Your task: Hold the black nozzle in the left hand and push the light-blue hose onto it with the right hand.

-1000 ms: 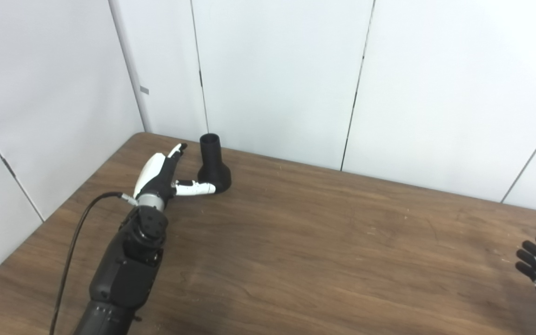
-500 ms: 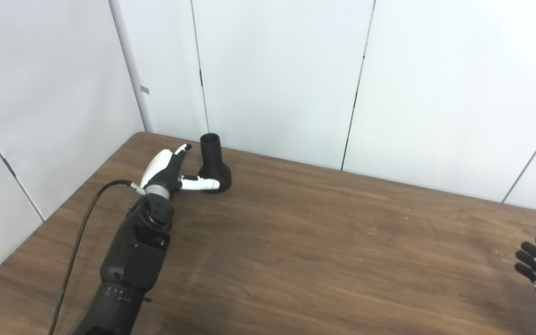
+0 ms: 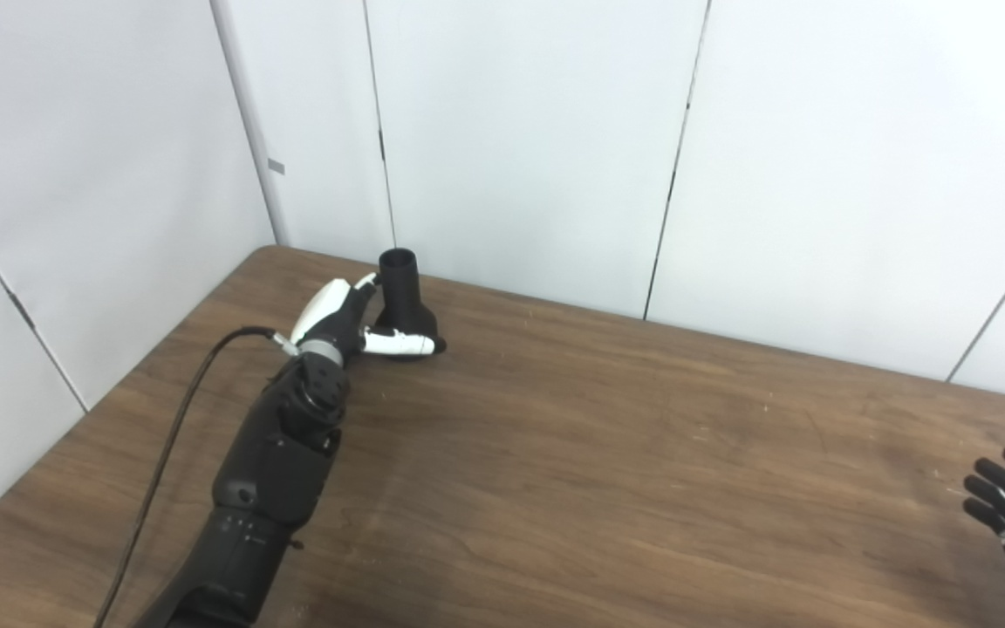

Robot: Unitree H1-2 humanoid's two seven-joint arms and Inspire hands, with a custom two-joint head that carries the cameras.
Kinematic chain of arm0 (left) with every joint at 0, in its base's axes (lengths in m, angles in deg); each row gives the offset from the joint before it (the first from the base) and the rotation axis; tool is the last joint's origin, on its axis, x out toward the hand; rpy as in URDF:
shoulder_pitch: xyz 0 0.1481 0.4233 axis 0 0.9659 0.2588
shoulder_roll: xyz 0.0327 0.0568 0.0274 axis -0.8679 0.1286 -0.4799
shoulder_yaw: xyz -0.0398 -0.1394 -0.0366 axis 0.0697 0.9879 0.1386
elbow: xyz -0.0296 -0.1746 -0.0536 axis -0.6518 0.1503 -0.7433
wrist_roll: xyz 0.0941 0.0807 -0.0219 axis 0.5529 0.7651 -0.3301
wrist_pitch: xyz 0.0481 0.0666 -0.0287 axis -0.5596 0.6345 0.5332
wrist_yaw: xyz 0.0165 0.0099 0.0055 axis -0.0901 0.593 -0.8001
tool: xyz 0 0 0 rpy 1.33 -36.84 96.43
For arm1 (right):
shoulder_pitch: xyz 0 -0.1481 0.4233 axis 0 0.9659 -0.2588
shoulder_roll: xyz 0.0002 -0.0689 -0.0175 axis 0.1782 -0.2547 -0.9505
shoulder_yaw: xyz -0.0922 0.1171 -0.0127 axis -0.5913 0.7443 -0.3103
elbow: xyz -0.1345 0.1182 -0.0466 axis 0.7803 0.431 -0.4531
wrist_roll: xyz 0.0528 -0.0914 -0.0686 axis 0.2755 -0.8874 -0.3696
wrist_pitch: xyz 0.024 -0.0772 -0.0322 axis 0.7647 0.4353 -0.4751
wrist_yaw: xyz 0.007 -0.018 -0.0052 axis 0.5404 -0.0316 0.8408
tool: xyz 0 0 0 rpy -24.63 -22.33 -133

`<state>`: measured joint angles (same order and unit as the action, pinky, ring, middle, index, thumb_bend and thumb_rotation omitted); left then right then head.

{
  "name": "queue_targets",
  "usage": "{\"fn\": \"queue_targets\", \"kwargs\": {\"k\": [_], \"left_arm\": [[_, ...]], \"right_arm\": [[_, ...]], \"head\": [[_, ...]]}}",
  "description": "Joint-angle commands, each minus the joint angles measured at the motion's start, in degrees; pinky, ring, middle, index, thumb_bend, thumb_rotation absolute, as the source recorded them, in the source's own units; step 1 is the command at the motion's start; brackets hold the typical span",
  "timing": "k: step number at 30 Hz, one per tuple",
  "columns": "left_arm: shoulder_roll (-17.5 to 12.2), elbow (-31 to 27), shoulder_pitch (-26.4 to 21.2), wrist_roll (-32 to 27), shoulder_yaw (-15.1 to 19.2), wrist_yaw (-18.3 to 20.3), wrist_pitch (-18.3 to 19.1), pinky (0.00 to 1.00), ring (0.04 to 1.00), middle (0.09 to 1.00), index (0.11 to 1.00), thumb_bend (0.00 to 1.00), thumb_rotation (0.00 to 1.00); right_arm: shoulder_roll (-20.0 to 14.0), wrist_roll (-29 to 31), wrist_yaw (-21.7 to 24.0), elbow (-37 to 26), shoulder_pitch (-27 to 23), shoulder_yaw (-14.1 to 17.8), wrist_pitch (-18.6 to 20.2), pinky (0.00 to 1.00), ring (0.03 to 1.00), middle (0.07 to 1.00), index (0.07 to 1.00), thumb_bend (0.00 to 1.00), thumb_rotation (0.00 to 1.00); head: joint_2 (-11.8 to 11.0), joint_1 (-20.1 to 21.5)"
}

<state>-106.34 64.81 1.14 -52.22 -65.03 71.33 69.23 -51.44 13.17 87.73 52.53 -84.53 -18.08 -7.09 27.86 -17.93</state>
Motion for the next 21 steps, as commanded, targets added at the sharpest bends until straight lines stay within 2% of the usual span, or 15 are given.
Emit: {"fn": "queue_targets", "kwargs": {"k": [1, 7, 14, 21], "left_arm": [[-2.32, -0.21, -3.51, 1.61, -0.44, -0.41, -0.43, 1.00, 1.000, 0.954, 0.918, 0.97, 0.38], [-3.02, 2.12, -4.44, 2.93, -2.06, -0.40, -0.43, 1.00, 1.000, 0.954, 0.917, 0.97, 0.38], [-4.96, 3.38, -5.44, 8.62, -7.86, 0.87, -0.41, 1.00, 0.997, 0.946, 0.906, 0.97, 0.42], [-4.60, 4.13, -6.11, 8.65, -8.30, 0.85, -0.41, 1.00, 0.997, 0.946, 0.906, 0.96, 0.42]], "right_arm": [[3.49, 0.38, -0.63, 3.40, 5.92, -1.66, 0.70, 0.84, 0.862, 0.865, 0.916, 0.61, 0.88], [3.52, 0.56, -0.78, 2.91, 6.02, -1.72, 1.13, 0.84, 0.863, 0.863, 0.917, 0.61, 0.88], [3.61, 0.56, -0.94, 2.37, 6.26, -1.85, 1.33, 0.83, 0.862, 0.860, 0.919, 0.61, 0.88], [3.63, 0.17, -1.40, 1.20, 6.62, -2.06, 1.88, 0.81, 0.861, 0.857, 0.919, 0.61, 0.88]], "head": [[0.02, -0.01], [0.15, 0.06], [0.34, 0.27], [0.70, 0.40]]}}
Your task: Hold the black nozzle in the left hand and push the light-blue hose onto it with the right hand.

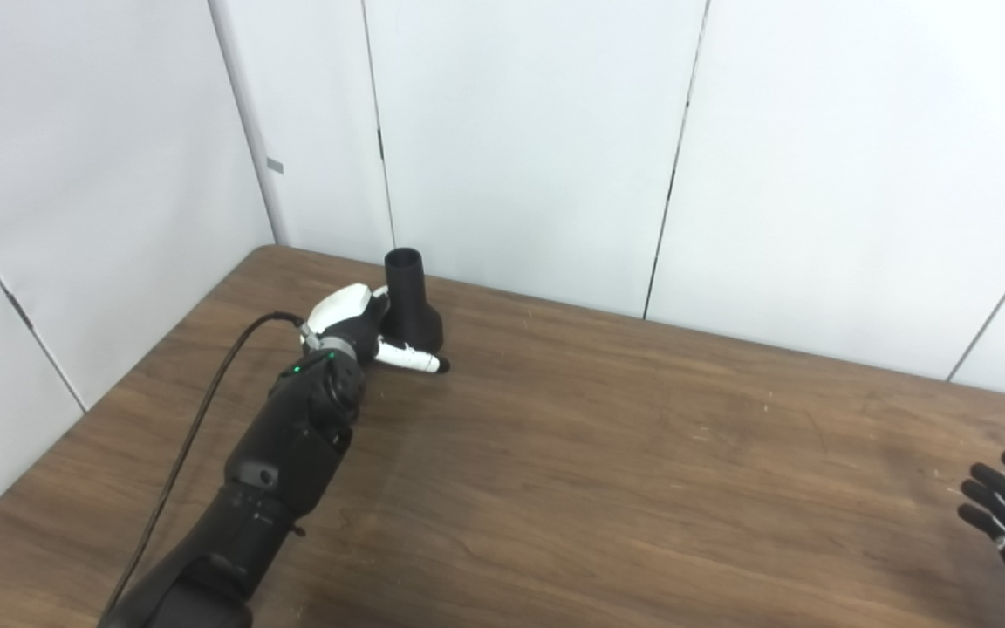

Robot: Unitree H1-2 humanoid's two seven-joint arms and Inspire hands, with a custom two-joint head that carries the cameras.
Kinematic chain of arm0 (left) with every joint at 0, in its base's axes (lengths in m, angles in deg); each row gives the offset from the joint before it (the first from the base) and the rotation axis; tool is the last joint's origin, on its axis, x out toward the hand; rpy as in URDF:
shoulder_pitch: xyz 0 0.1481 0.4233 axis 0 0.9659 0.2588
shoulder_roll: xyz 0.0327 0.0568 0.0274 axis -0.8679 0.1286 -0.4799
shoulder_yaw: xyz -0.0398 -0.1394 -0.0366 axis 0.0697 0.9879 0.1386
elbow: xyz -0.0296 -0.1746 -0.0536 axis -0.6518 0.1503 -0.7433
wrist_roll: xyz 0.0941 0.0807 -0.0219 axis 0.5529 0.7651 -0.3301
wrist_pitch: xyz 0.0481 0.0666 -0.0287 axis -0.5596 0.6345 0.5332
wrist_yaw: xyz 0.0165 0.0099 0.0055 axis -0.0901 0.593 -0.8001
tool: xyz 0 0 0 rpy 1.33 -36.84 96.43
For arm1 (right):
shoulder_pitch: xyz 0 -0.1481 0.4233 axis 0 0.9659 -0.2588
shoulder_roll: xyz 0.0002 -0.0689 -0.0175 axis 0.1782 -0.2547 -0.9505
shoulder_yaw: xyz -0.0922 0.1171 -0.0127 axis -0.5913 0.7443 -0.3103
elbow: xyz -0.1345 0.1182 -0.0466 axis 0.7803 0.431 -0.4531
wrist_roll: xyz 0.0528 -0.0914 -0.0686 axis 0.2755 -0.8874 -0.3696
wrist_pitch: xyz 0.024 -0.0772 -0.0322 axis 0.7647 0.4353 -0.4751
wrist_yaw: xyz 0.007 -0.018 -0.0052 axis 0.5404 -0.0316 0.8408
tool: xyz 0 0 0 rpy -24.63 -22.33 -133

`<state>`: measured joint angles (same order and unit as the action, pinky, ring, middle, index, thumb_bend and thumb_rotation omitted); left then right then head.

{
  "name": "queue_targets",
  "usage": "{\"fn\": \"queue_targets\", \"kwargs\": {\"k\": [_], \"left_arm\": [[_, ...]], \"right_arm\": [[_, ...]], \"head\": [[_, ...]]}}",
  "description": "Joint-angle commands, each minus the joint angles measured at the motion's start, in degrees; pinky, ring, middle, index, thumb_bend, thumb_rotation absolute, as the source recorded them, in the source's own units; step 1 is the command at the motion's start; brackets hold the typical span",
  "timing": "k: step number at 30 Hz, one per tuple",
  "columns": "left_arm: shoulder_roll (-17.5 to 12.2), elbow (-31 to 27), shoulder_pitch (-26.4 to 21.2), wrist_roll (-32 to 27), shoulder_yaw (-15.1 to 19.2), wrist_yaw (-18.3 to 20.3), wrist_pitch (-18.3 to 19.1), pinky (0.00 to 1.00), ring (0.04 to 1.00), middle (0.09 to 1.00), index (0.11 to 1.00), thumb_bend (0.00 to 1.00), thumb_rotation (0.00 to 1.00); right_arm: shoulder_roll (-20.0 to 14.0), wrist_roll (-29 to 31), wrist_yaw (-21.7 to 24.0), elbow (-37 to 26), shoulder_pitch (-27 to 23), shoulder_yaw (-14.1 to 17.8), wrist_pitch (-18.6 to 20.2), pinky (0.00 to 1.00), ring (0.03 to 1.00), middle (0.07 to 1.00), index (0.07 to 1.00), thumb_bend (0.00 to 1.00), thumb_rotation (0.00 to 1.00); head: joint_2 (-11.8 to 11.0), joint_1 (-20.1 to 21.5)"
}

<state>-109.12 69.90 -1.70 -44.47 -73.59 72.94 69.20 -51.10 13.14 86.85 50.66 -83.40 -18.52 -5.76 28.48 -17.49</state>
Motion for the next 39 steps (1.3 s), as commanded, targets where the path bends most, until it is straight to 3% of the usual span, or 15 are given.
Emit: {"fn": "queue_targets", "kwargs": {"k": [1, 12, 20, 22, 24, 30, 32, 39], "left_arm": [[-1.81, -0.94, -3.34, 0.79, 0.13, -0.86, -0.38, 1.00, 0.997, 0.946, 0.906, 0.96, 0.42], [-1.82, -0.13, -3.64, -0.07, -1.68, -1.94, -0.50, 1.00, 0.997, 0.935, 0.887, 0.97, 0.43], [-1.72, 0.62, -4.12, -0.13, -2.29, -2.03, -0.43, 1.00, 0.984, 0.898, 0.816, 0.94, 0.40], [-1.71, 0.75, -4.31, -0.38, -2.38, -2.34, -0.49, 1.00, 0.948, 0.840, 0.731, 0.88, 0.32], [-1.68, 0.45, -4.22, -0.59, -2.47, -2.74, -0.55, 1.00, 0.940, 0.826, 0.712, 0.86, 0.29], [-1.55, -0.31, -3.29, -2.29, -2.42, -5.71, -1.76, 1.00, 0.856, 0.715, 0.603, 0.78, 0.08], [-1.47, 0.02, -3.07, -2.83, -2.47, -7.05, -2.53, 1.00, 0.834, 0.684, 0.515, 0.58, 0.06], [-0.67, 0.95, -2.16, -4.53, -2.09, -12.44, -4.73, 1.00, 0.822, 0.662, 0.484, 0.52, 0.05]], "right_arm": [[3.29, 0.12, -0.61, 3.03, 5.50, -1.66, 0.56, 0.81, 0.862, 0.857, 0.920, 0.61, 0.88], [3.49, -0.72, -1.22, 2.23, 5.66, -1.96, 0.98, 0.81, 0.862, 0.851, 0.919, 0.61, 0.89], [3.66, -1.24, -1.63, 1.48, 5.83, -2.02, 1.79, 0.80, 0.862, 0.846, 0.921, 0.62, 0.90], [3.65, -1.46, -1.72, 1.04, 5.99, -2.05, 2.03, 0.80, 0.860, 0.842, 0.923, 0.62, 0.90], [3.62, -1.62, -1.76, 0.71, 6.12, -2.07, 2.18, 0.80, 0.860, 0.841, 0.924, 0.62, 0.90], [3.42, -1.76, -1.95, -0.12, 6.52, -2.16, 2.62, 0.80, 0.853, 0.833, 0.925, 0.62, 0.90], [3.35, -1.77, -2.00, -0.09, 6.58, -2.18, 2.59, 0.80, 0.850, 0.830, 0.924, 0.62, 0.90], [3.20, -1.46, -2.24, -1.17, 7.11, -2.28, 3.08, 0.80, 0.843, 0.821, 0.920, 0.62, 0.90]], "head": [[0.08, -0.04], [0.35, 0.43], [0.56, 0.37], [0.62, 0.39], [0.72, 0.43], [1.05, 0.42], [1.11, 0.43], [1.77, 0.68]]}}
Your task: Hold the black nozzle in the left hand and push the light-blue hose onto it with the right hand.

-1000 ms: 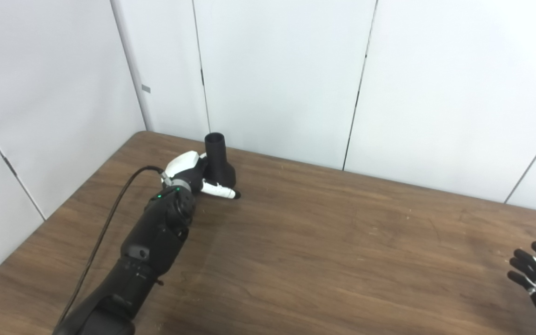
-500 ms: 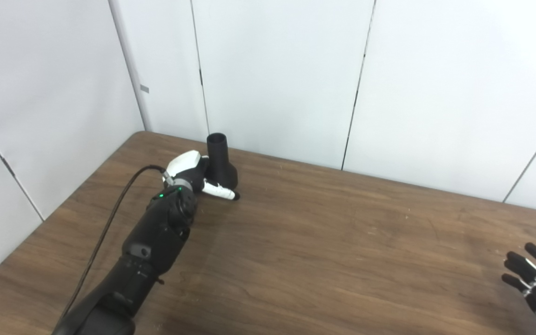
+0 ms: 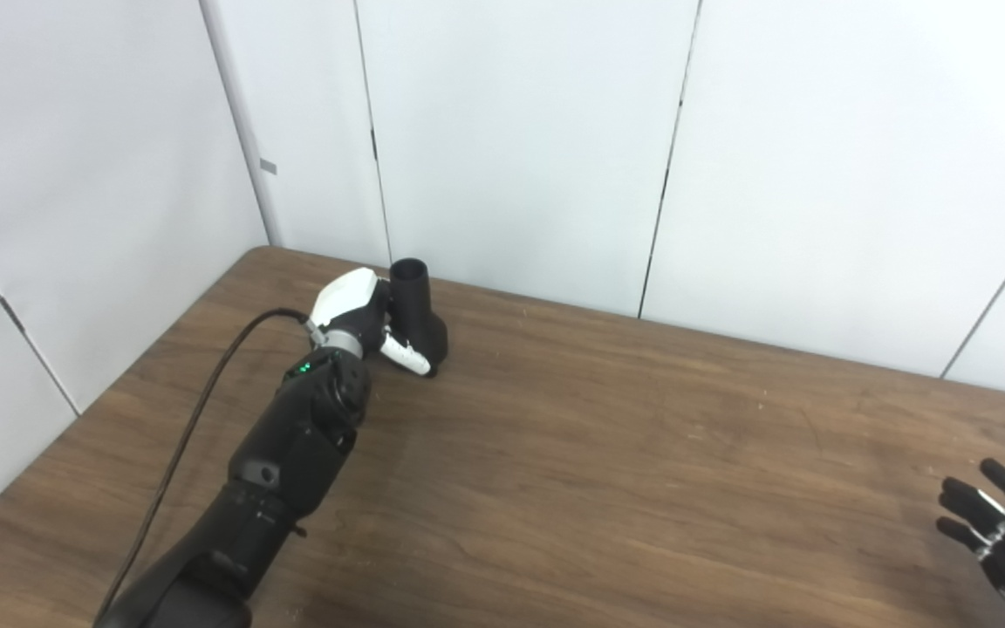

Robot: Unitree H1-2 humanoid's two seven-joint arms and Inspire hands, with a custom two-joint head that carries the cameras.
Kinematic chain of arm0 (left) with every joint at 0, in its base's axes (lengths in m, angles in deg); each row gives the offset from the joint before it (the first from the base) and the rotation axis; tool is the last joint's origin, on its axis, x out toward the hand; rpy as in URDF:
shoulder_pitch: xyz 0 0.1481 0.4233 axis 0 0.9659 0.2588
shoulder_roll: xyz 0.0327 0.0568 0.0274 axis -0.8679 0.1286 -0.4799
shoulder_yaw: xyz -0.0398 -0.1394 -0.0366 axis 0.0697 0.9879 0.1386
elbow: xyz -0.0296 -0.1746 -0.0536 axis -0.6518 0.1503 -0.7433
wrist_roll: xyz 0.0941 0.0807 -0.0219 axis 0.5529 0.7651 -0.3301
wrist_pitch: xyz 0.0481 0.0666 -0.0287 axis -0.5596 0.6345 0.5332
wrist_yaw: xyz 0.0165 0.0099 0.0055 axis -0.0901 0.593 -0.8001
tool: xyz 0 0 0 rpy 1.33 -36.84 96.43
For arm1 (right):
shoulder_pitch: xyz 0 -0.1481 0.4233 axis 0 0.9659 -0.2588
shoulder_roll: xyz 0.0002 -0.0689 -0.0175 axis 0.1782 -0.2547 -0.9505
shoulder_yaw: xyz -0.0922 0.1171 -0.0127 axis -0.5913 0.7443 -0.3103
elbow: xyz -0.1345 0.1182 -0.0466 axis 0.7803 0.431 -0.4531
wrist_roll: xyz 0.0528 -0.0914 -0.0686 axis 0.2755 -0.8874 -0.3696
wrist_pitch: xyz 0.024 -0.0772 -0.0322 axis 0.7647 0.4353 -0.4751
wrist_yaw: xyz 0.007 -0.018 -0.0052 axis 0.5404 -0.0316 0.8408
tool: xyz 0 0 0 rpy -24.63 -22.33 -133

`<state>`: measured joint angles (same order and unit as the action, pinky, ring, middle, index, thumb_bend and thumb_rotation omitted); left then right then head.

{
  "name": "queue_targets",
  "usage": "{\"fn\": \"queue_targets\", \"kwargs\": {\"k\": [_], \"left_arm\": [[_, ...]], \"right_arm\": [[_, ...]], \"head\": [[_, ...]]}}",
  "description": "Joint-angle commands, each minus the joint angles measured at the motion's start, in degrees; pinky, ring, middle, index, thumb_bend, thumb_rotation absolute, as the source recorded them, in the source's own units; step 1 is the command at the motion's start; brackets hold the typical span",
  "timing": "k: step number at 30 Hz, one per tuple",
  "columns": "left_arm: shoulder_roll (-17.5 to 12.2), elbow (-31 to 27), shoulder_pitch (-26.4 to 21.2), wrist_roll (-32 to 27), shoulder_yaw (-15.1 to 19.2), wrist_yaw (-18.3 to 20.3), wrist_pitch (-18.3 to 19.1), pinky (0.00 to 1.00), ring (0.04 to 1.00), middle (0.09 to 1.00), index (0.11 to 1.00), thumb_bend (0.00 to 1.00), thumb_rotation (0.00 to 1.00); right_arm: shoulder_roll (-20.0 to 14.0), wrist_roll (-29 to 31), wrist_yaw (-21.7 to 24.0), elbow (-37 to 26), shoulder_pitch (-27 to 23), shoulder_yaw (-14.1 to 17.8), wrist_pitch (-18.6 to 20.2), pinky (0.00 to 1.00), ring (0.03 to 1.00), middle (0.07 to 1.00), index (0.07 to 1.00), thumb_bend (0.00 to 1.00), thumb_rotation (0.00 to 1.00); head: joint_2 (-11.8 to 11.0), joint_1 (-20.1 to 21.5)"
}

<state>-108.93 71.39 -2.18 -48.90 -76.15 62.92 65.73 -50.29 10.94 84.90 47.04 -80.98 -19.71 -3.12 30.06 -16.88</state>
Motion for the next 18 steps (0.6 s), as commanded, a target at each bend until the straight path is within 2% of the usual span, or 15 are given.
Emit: {"fn": "queue_targets", "kwargs": {"k": [1, 12, 18], "left_arm": [[-0.73, -0.52, -1.66, -0.24, 0.42, -2.73, -1.15, 1.00, 0.825, 0.662, 0.484, 0.52, 0.04], [-0.75, -0.78, -1.23, -0.31, -1.25, -2.85, -0.68, 1.00, 0.809, 0.641, 0.484, 0.52, 0.04], [-0.92, -3.85, 0.27, -1.13, -1.31, -1.80, -1.05, 1.00, 0.779, 0.623, 0.484, 0.52, 0.04]], "right_arm": [[2.38, 0.78, -0.34, 2.14, 4.80, -1.10, 0.61, 0.80, 0.843, 0.820, 0.920, 0.62, 0.91], [2.39, 0.78, -0.76, 0.21, 5.60, -1.04, 1.77, 0.80, 0.829, 0.798, 0.922, 0.62, 0.93], [2.68, 0.36, -1.15, -0.22, 5.70, -1.26, 1.93, 0.80, 0.829, 0.795, 0.922, 0.61, 0.93]], "head": [[0.26, 0.10], [0.97, 0.24], [1.84, 1.51]]}}
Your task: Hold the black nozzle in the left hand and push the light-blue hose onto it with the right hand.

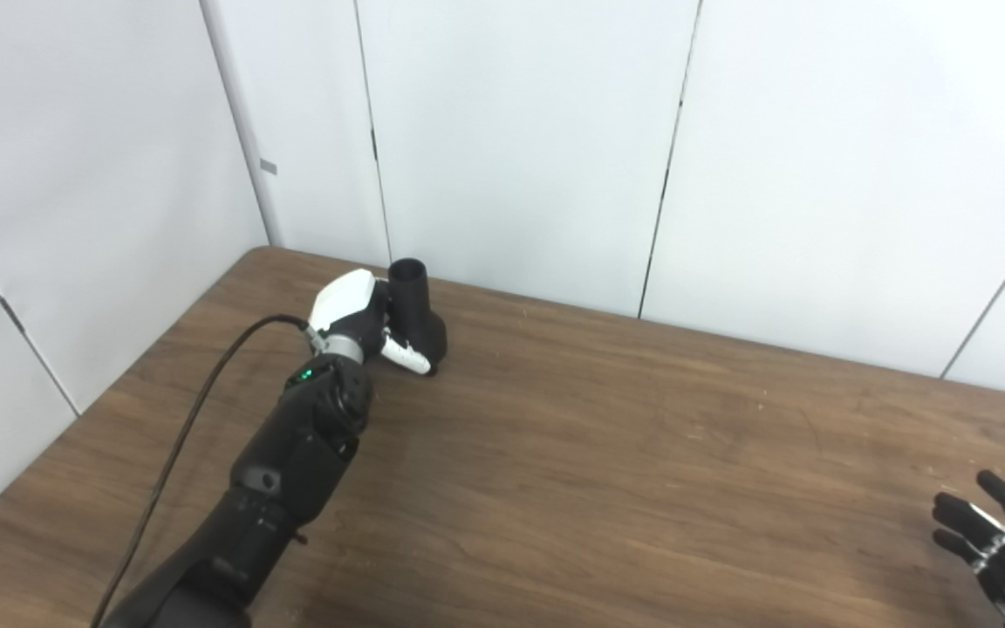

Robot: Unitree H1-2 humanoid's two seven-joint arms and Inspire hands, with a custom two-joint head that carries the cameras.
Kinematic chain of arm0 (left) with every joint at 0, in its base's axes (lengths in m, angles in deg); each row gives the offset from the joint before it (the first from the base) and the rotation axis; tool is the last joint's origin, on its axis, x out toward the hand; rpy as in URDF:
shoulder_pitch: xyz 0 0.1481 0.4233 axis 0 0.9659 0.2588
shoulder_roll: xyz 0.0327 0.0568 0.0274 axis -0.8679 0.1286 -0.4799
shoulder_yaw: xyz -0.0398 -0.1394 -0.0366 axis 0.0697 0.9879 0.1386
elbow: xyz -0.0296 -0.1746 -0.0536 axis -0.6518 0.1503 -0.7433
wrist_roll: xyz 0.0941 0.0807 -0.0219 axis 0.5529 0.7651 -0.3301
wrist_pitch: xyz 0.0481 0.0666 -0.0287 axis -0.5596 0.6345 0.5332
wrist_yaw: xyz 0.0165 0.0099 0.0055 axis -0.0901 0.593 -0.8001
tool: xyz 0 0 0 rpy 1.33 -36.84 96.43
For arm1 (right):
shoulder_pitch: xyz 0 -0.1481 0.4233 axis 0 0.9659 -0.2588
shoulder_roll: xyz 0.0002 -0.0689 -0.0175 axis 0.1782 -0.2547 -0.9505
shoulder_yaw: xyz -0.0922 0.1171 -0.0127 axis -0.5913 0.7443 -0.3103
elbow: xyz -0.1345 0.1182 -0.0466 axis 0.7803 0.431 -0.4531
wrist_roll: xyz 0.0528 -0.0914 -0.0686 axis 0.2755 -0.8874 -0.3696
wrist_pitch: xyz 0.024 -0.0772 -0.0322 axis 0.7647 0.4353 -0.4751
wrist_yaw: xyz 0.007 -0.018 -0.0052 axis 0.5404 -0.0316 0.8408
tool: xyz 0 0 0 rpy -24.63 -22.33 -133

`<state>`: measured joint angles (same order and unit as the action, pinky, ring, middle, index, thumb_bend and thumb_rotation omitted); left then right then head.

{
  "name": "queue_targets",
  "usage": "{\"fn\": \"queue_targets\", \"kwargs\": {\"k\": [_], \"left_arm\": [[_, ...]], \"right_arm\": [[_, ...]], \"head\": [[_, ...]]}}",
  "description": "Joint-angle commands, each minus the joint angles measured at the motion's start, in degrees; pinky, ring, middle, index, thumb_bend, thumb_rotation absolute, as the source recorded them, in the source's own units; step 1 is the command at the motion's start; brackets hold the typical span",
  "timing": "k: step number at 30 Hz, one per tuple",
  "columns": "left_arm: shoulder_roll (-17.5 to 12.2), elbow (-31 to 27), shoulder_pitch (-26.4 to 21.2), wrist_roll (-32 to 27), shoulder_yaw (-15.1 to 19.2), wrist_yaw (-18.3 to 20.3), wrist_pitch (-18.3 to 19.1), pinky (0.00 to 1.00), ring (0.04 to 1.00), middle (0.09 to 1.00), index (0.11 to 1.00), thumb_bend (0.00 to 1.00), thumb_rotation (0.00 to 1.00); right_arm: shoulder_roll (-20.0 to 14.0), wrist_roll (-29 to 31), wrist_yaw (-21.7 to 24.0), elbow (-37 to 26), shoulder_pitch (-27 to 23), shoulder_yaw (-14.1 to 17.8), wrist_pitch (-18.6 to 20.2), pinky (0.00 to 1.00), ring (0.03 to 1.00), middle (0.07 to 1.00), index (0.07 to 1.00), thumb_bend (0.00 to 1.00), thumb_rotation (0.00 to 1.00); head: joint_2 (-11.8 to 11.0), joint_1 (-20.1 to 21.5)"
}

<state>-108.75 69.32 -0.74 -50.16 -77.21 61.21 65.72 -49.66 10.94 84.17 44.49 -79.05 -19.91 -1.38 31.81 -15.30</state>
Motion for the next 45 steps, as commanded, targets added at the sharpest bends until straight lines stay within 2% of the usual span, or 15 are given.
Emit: {"fn": "queue_targets", "kwargs": {"k": [1, 7, 11, 14, 16, 19, 27, 39, 45], "left_arm": [[-1.17, -2.15, -1.04, 0.04, -0.36, 0.02, -0.92, 1.00, 0.778, 0.622, 0.484, 0.52, 0.04], [-1.10, -8.02, 0.72, -0.92, -0.36, 2.58, 1.11, 1.00, 0.777, 0.614, 0.484, 0.52, 0.04], [0.19, -15.40, 3.36, -1.61, 0.71, 5.69, 2.97, 1.00, 0.798, 0.624, 0.485, 0.52, 0.04], [0.33, -18.16, 4.58, -1.66, 0.32, 5.81, 1.63, 1.00, 0.750, 0.602, 0.485, 0.52, 0.04], [0.51, -19.43, 5.10, -1.60, 0.15, 5.51, 0.46, 1.00, 0.699, 0.556, 0.461, 0.52, 0.01], [0.79, -21.64, 6.01, -0.62, -1.00, 5.36, -0.24, 1.00, 0.688, 0.544, 0.458, 0.52, 0.00], [1.55, -29.53, 9.44, 1.24, -4.31, 8.55, 0.80, 1.00, 0.697, 0.544, 0.456, 0.52, 0.00], [4.77, -37.53, 14.73, 1.64, -6.83, 12.27, 1.52, 1.00, 0.698, 0.540, 0.458, 0.52, 0.00], [6.62, -41.39, 16.71, 3.22, -9.58, 13.46, 0.32, 1.00, 0.687, 0.531, 0.460, 0.52, 0.00]], "right_arm": [[2.10, 0.32, -0.47, 2.24, 3.78, -1.10, 0.26, 0.80, 0.828, 0.795, 0.922, 0.61, 0.93], [2.81, -0.29, -1.09, 0.67, 3.91, -1.70, 1.36, 0.81, 0.825, 0.795, 0.921, 0.61, 0.93], [2.98, -0.54, -1.67, -1.29, 3.83, -1.90, 3.19, 0.81, 0.820, 0.788, 0.914, 0.60, 0.93], [3.12, -0.42, -1.97, -2.30, 3.85, -1.87, 3.96, 0.81, 0.816, 0.784, 0.905, 0.59, 0.94], [3.23, -0.34, -2.09, -2.63, 3.72, -1.83, 4.16, 0.81, 0.813, 0.783, 0.904, 0.59, 0.94], [3.46, -0.38, -2.31, -3.03, 3.54, -1.73, 3.99, 0.81, 0.814, 0.784, 0.904, 0.58, 0.94], [3.61, -0.09, -2.70, -6.59, 3.47, -1.51, 5.64, 0.80, 0.836, 0.803, 0.904, 0.57, 0.95], [3.82, -0.51, -3.65, -13.92, 2.89, -1.58, 11.22, 0.83, 0.864, 0.815, 0.915, 0.57, 0.96], [4.03, -1.24, -4.52, -17.39, 2.76, -1.97, 13.76, 0.85, 0.881, 0.823, 0.930, 0.54, 0.98]], "head": [[0.09, -0.06], [0.82, 1.83], [1.09, 2.88], [1.24, 3.07], [1.32, 3.33], [1.32, 3.33], [2.80, 6.49], [5.20, 11.60], [5.91, 13.87]]}}
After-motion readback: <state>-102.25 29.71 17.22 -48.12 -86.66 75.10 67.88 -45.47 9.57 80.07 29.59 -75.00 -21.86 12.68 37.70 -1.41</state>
